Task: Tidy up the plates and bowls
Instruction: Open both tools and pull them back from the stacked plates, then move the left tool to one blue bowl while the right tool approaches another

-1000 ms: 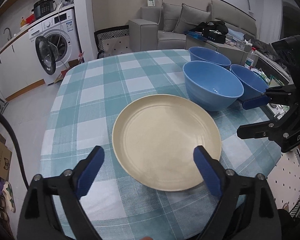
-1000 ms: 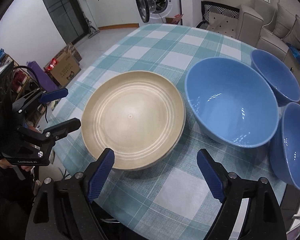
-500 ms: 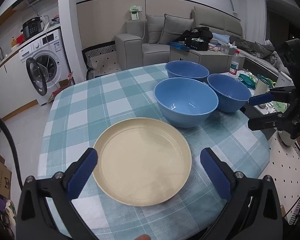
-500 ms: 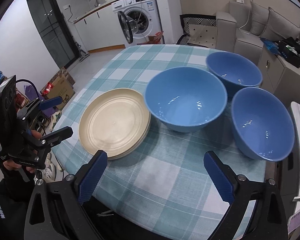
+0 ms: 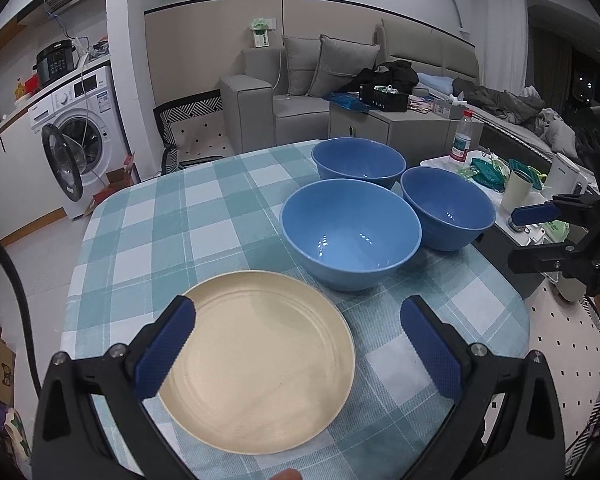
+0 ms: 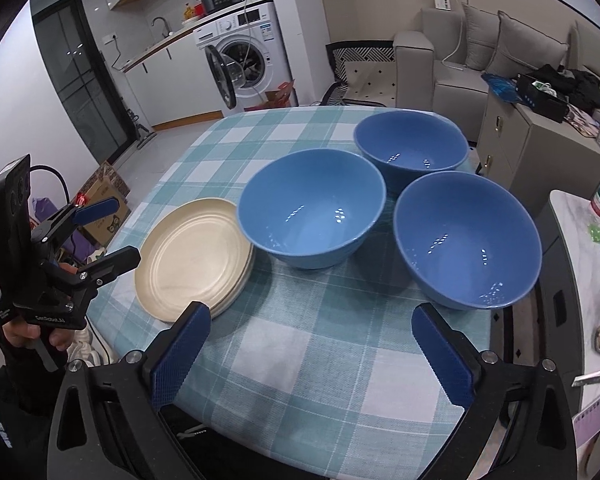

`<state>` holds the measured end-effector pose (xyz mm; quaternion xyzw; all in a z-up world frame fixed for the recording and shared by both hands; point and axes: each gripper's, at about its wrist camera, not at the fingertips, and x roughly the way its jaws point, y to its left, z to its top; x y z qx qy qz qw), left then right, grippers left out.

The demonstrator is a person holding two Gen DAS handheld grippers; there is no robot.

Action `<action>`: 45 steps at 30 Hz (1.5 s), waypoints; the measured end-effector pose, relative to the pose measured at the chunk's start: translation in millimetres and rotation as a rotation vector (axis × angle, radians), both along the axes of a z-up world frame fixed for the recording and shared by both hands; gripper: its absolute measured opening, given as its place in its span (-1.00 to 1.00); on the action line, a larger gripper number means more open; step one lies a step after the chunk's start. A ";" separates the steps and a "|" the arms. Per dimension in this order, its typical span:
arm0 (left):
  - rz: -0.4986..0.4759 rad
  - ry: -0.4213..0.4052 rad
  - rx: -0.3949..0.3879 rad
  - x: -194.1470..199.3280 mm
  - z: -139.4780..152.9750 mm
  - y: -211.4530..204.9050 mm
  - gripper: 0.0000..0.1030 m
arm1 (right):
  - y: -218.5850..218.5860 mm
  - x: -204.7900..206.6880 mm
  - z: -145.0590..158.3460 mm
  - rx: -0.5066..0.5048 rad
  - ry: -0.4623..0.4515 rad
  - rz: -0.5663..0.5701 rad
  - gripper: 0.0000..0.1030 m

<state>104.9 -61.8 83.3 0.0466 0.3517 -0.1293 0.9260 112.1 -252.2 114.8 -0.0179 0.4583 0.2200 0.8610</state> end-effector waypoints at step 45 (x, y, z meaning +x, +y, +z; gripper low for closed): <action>-0.007 -0.025 -0.020 108.1 40.2 -23.2 1.00 | -89.1 76.8 56.5 0.103 -0.092 -0.256 0.99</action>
